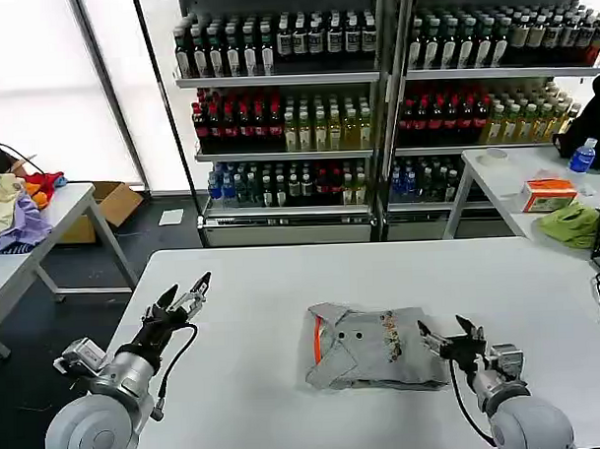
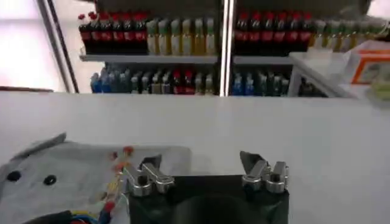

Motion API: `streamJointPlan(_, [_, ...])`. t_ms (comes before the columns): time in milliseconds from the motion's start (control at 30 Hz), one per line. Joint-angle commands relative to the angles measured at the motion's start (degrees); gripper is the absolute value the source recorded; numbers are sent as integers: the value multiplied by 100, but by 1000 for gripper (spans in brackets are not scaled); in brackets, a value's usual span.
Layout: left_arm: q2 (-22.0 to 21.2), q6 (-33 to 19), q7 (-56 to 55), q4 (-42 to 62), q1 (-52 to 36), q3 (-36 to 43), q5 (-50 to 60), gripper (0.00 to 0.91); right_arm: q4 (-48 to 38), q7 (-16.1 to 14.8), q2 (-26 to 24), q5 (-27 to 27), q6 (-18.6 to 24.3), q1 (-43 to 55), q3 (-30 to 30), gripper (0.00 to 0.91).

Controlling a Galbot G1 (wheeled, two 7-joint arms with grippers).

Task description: Fold and organize the clothes.

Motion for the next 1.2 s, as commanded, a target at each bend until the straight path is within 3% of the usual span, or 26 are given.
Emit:
streamJointPlan(33, [-34, 5, 0, -19, -16, 44, 141, 907, 535, 768, 263, 8, 656, 370, -1013, 907])
streamJointPlan(167, [-118, 2, 31, -65, 59, 58, 386, 907, 137, 941, 533, -542, 1277, 373, -1888, 907])
streamJointPlan(233, [-134, -3, 149, 8, 108, 4, 696, 907, -236, 945, 601, -787, 1523, 275, -1982, 907])
streamJointPlan(367, [-165, -73, 433, 209, 266, -140, 1206, 907, -707, 873, 543, -716, 1867, -171, -1858, 907])
streamJointPlan(500, [-230, -105, 512, 170, 468, -197, 1194, 907, -856, 1096, 516, -705, 1779, -433, -1733, 907])
streamJointPlan(700, [-324, -166, 530, 162, 577, -162, 1210, 907, -910, 1187, 446, -113, 1066, -551, -1721, 907])
streamJointPlan(1000, [-250, -150, 505, 34, 540, -162, 1202, 907, 343, 1112, 388, -140, 1674, -21, -1480, 907])
streamJointPlan(1200, [-261, -134, 475, 33, 444, -97, 1210, 907, -226, 1171, 606, -479, 1684, 536, -1855, 907])
